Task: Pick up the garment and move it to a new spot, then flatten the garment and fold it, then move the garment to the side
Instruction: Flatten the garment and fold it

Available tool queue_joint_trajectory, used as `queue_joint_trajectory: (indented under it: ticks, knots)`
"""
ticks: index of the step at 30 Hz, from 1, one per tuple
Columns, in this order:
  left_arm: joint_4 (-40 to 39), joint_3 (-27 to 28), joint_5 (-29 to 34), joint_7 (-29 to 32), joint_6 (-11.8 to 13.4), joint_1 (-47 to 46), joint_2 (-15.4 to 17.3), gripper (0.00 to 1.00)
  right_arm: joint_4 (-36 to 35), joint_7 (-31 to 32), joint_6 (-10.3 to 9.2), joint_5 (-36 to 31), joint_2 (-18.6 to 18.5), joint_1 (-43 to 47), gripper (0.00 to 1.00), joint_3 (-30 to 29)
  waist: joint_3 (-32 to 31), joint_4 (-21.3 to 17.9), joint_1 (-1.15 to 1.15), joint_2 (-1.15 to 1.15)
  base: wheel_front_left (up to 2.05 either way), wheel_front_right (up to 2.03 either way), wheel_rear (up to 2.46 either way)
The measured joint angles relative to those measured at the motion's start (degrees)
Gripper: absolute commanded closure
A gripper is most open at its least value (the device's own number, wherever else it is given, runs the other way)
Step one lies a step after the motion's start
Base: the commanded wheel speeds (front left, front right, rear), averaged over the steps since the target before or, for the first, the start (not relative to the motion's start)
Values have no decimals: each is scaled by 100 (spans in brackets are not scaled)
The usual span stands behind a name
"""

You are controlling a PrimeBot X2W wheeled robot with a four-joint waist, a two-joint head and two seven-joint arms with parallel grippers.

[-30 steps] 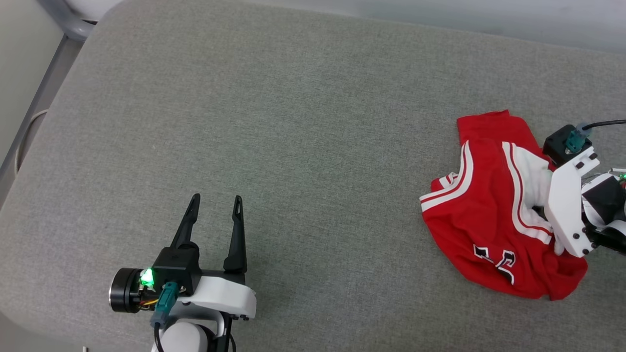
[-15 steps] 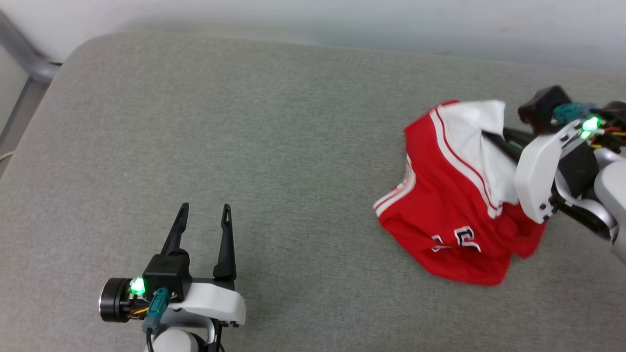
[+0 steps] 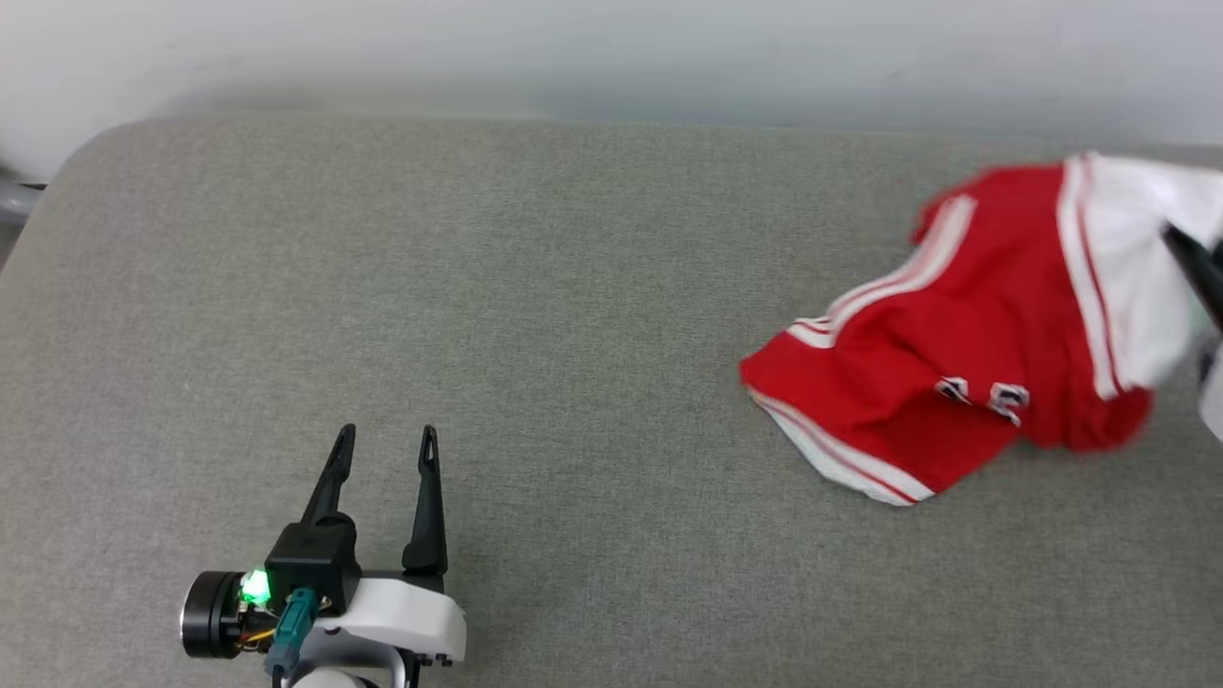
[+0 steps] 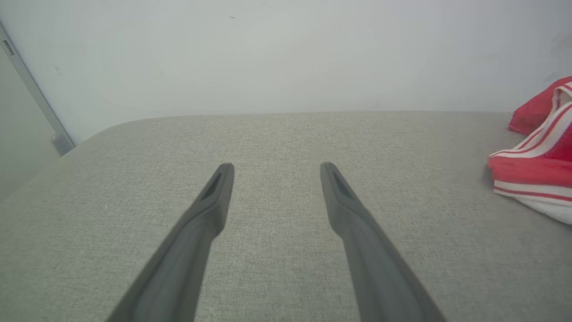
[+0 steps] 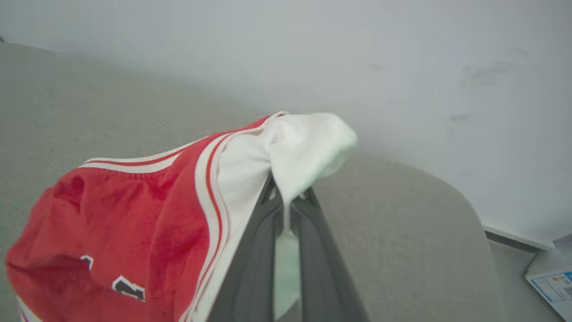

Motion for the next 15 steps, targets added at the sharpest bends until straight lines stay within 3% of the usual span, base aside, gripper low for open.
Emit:
queue_joint_trajectory:
  ticks: [8,15]
  knots:
    - [-22,12,2,0,-13,83,-1,0,879,8,1,-328,208,1599,100,-1625,-37,-135,0,0,0,0,0]
    - [-23,-13,20,0,-57,74,-1,0,2030,214,1,-439,448,2398,100,-2432,22,-137,-1,0,0,0,0]
